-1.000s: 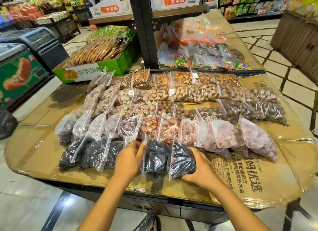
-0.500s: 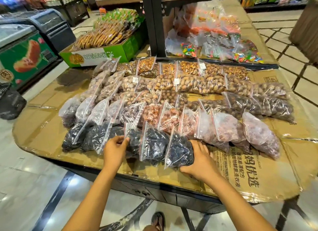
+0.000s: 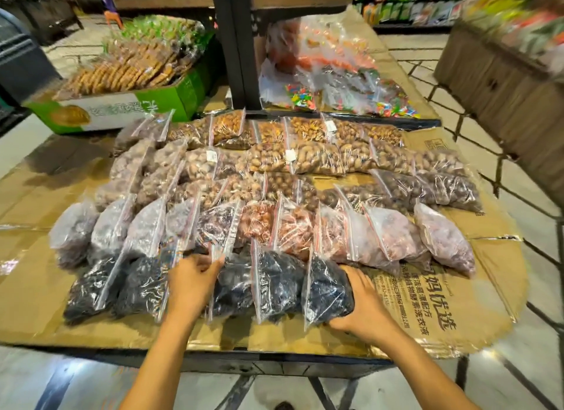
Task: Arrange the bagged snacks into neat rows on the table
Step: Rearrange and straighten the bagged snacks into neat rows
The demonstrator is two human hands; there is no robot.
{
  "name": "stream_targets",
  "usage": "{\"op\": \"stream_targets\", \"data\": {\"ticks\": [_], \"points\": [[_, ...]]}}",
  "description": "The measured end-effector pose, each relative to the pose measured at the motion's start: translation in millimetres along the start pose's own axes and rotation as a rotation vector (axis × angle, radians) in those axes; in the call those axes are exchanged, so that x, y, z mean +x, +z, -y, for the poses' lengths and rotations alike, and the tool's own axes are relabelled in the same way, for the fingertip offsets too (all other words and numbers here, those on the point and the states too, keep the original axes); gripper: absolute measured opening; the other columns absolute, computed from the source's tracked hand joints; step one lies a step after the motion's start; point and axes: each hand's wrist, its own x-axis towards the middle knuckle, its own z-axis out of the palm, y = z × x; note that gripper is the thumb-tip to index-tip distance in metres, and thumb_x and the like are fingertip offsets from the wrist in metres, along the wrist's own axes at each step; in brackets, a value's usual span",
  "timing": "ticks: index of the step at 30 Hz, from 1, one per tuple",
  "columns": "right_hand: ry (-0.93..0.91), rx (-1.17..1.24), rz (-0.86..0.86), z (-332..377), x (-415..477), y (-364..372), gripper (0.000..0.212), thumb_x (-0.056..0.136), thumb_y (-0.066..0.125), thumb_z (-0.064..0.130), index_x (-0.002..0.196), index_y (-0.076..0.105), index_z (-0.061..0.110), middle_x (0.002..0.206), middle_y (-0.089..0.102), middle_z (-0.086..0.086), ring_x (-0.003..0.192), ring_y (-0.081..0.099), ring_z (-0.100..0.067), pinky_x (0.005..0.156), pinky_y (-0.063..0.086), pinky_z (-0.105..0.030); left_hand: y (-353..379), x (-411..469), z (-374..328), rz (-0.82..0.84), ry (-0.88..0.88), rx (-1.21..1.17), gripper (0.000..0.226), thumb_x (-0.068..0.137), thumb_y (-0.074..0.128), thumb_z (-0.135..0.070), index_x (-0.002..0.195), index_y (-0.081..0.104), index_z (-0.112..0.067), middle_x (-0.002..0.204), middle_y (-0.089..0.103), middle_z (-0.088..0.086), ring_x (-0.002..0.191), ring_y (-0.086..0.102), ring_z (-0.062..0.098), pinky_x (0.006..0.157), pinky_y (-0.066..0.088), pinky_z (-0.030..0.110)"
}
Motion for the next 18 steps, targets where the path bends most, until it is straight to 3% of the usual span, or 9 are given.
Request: {"op": "stream_targets", "data": {"ticks": [5, 8, 14, 18], "points": [[0.008, 0.045, -0.027, -5, 1, 4, 0.102, 0.048, 0.084, 0.045, 0.135, 0.031, 0.034, 0.125, 0.042, 0.011, 0.117, 0.04, -0.01, 0.101, 0.04, -0.043, -2, -1, -8, -0.03, 0.024, -0.123, 0.015, 0.085, 0.069, -0.016, 0.071, 0.063, -0.014, 0.066, 0.064, -0.002, 0.065, 0.061, 0.016, 0.058, 0.045, 0.026], [-0.008, 0.048, -0.031, -1, 0, 4, 0.102, 0.047, 0.084, 0.047, 0.134, 0.033, 0.034, 0.123, 0.043, 0.011, 0.117, 0.041, -0.011, 0.101, 0.04, -0.043, -3, 1, -20, -0.063, 0.044, -0.073, 0.019, 0.084, 0.069, -0.016, 0.069, 0.059, -0.017, 0.063, 0.06, -0.005, 0.059, 0.055, 0.007, 0.049, 0.035, 0.021], [-0.024, 0.024, -0.019, 0, 0, 1, 0.098, 0.049, 0.081, 0.046, 0.132, 0.031, 0.035, 0.121, 0.04, 0.015, 0.118, 0.038, -0.01, 0.101, 0.037, -0.036, 1, 9, -25, -0.136, 0.125, 0.016, 0.012, 0.085, 0.069, -0.014, 0.074, 0.064, -0.012, 0.064, 0.062, -0.002, 0.058, 0.059, 0.013, 0.049, 0.041, 0.025], [-0.063, -0.082, 0.104, -3, 3, -9, 0.117, 0.048, 0.072, 0.066, 0.144, 0.014, 0.031, 0.144, 0.028, 0.008, 0.133, 0.026, -0.015, 0.111, 0.029, -0.039, -1, 3, -33, -0.113, 0.067, 0.059, 0.024, 0.092, 0.059, -0.03, 0.083, 0.063, -0.008, 0.068, 0.065, 0.002, 0.051, 0.057, 0.018, 0.048, 0.05, 0.031]]}}
